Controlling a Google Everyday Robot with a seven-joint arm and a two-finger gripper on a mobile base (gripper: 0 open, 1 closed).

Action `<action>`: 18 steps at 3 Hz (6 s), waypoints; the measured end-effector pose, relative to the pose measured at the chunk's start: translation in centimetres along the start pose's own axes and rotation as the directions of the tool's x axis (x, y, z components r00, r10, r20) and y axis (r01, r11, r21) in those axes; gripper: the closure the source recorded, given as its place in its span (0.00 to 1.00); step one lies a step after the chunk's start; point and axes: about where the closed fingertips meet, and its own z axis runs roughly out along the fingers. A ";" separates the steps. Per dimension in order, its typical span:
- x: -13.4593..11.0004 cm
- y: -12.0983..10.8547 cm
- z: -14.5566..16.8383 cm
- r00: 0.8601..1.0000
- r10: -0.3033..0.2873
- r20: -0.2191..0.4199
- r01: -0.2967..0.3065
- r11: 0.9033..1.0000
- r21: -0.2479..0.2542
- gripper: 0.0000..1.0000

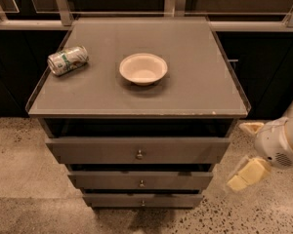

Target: Open top drawer

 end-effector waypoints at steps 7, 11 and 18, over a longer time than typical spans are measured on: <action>-3.3 -2.7 12.8 0.965 -0.037 0.262 0.050 0.998 -0.045 0.00; -3.1 -6.2 18.1 0.962 -0.016 0.274 0.028 0.999 -0.041 0.00; 1.7 -0.3 14.0 0.992 0.098 0.077 -0.081 0.975 -0.206 0.00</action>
Offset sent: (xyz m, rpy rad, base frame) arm 0.0411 0.0494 -0.0682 0.2486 -0.1022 0.0562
